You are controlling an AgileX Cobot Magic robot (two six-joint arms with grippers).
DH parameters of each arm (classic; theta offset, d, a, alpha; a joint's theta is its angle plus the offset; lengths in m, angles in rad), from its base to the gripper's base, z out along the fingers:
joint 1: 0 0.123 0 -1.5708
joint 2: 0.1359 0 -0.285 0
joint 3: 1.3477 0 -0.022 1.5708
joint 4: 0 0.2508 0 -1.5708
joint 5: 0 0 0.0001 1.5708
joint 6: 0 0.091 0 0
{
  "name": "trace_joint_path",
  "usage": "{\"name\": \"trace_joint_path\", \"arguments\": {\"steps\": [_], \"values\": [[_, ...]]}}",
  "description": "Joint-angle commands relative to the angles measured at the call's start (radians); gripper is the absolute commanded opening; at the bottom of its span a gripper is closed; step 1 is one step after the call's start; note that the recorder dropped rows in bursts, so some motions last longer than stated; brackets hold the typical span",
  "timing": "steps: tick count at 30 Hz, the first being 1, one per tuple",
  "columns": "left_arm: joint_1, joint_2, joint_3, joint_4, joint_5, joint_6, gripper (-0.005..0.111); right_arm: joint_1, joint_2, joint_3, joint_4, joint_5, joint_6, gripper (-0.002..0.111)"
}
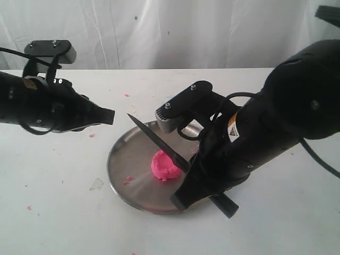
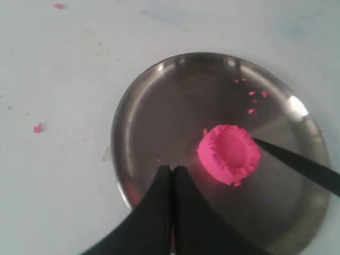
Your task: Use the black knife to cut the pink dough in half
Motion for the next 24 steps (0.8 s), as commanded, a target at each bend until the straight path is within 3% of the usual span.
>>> {"name": "trace_joint_path", "arguments": {"steps": [1, 8, 11, 16, 24], "values": [[0.057, 0.104, -0.063, -0.089, 0.104, 0.165, 0.0, 0.0, 0.066, -0.039, -0.075, 0.019, 0.051, 0.0], [0.076, 0.183, -0.084, -0.663, 0.282, 0.846, 0.0, -0.002, 0.15, -0.113, -0.116, 0.025, 0.1, 0.0], [0.076, 0.2, -0.084, -0.838, 0.388, 1.033, 0.0, -0.002, 0.177, -0.13, -0.122, 0.032, 0.108, 0.0], [0.076, 0.204, -0.084, -1.012, 0.442, 1.186, 0.0, -0.002, 0.206, -0.137, -0.137, 0.028, 0.118, 0.0], [0.076, 0.265, -0.084, -1.035, 0.361, 1.203, 0.0, -0.002, 0.275, -0.137, -0.191, 0.031, 0.16, 0.0]]}}
